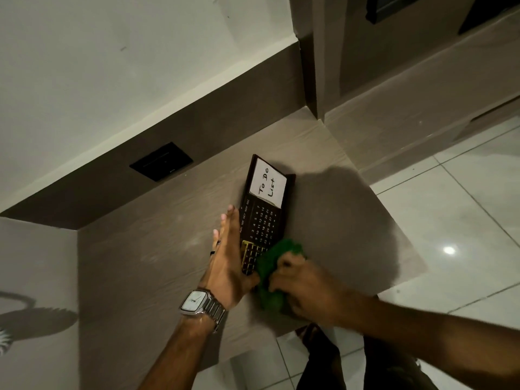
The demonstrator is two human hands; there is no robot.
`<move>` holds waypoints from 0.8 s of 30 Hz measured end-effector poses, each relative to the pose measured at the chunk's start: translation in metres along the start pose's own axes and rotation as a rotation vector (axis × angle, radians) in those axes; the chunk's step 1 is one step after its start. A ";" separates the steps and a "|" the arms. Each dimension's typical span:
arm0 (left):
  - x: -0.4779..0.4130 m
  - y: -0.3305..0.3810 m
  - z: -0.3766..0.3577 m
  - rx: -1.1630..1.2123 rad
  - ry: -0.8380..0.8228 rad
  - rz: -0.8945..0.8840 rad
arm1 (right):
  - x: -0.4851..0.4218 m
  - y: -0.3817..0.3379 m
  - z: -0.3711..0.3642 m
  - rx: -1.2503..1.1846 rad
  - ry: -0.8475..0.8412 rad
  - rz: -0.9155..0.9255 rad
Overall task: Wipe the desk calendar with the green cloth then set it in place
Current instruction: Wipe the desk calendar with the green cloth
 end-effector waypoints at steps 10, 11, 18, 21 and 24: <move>0.004 0.002 0.007 -0.013 0.048 -0.011 | -0.014 0.020 0.057 -0.306 0.214 -0.157; 0.005 0.001 0.009 0.000 0.048 -0.001 | -0.017 0.022 0.062 -0.298 0.275 -0.180; 0.015 0.002 0.018 0.075 -0.018 0.080 | -0.046 0.020 0.036 0.162 0.116 0.087; 0.018 0.006 0.019 0.090 -0.029 0.086 | -0.058 0.039 0.047 0.243 0.187 0.021; 0.018 0.009 0.019 0.098 -0.033 0.075 | -0.068 0.044 0.059 0.109 0.305 -0.205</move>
Point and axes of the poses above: each hand's wrist, its own x-axis away from the middle knuckle, its own z-axis out of the back of the hand, y = z × x, the point moved 1 cm from there along -x, towards the middle knuckle, and after that the axes turned 3 degrees about -y, right-handed, at the moved point
